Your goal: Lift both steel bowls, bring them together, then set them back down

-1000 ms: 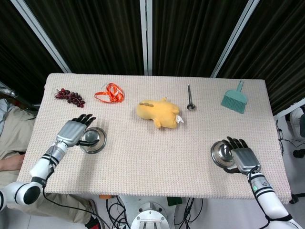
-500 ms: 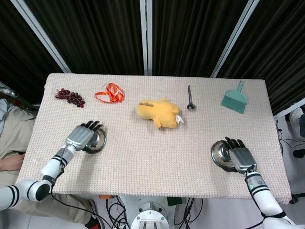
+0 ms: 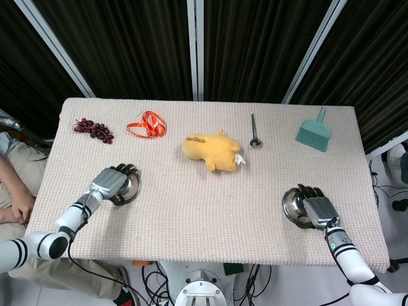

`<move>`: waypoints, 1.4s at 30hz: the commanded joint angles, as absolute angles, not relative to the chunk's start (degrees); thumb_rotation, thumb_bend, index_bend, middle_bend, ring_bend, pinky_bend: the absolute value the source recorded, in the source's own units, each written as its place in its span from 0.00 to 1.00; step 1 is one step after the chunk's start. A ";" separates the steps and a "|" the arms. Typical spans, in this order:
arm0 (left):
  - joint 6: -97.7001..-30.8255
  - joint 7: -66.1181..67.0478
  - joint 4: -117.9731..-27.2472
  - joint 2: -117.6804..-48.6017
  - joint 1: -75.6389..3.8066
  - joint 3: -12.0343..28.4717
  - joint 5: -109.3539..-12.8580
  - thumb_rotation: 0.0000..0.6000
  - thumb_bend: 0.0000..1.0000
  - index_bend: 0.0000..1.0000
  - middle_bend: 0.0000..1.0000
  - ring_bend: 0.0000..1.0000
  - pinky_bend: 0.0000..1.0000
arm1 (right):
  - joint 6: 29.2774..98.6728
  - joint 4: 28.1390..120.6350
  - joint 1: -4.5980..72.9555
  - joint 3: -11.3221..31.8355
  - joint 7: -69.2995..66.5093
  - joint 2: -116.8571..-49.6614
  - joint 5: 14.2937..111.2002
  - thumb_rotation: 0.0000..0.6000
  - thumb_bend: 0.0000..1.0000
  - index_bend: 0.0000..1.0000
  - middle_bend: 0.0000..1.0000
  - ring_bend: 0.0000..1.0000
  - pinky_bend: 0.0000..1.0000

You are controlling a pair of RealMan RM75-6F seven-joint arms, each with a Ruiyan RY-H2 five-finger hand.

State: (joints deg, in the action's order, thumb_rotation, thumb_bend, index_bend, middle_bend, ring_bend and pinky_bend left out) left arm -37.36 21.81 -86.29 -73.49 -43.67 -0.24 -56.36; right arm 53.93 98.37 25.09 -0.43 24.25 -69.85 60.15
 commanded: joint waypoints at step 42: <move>-65.04 -70.03 -95.70 -80.80 -38.17 16.90 -84.32 1.00 0.25 0.57 0.53 0.48 0.69 | 82.60 88.84 28.76 17.99 -29.19 -96.85 85.79 1.00 0.38 0.67 0.51 0.40 0.40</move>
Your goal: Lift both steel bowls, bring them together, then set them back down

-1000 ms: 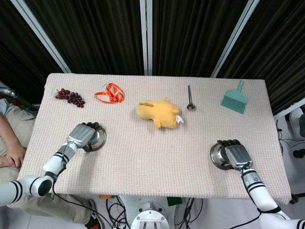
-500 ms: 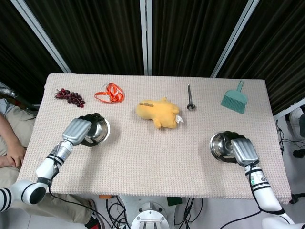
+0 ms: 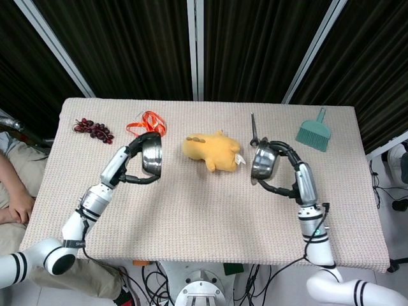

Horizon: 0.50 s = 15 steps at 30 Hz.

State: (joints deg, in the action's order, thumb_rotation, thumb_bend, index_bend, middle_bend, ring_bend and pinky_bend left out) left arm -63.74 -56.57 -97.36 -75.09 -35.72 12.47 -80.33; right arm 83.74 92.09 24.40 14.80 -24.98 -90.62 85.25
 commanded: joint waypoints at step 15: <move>-63.32 -69.20 -90.82 -88.49 -42.98 19.63 -80.75 1.00 0.26 0.58 0.54 0.48 0.69 | 79.28 81.93 39.31 24.62 -35.17 -108.25 84.50 1.00 0.39 0.67 0.51 0.40 0.40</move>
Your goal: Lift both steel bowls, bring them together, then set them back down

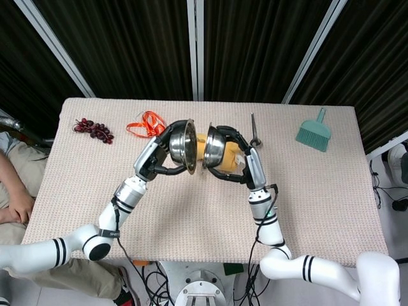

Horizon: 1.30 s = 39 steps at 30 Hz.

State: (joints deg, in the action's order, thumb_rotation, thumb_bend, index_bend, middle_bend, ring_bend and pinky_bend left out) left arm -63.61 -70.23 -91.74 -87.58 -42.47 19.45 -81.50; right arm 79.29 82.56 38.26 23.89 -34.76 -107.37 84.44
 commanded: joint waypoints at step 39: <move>-62.53 -69.46 -88.93 -86.06 -41.76 17.41 -81.69 1.00 0.27 0.58 0.54 0.48 0.70 | 82.03 81.44 37.72 22.03 -38.16 -104.94 84.11 1.00 0.43 0.67 0.51 0.40 0.40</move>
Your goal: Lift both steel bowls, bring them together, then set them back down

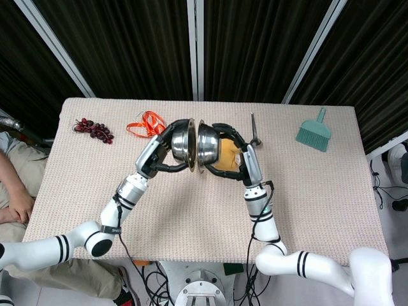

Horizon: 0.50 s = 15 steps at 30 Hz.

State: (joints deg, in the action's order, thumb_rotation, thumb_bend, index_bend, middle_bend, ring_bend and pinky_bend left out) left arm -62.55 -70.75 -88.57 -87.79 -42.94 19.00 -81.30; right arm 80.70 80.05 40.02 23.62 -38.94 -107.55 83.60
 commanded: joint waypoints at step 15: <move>-48.60 -4.49 -101.25 -63.81 -38.85 0.49 -71.46 1.00 0.26 0.59 0.55 0.49 0.70 | 75.25 101.70 21.99 1.38 -5.97 -69.02 84.65 1.00 0.46 0.67 0.51 0.40 0.40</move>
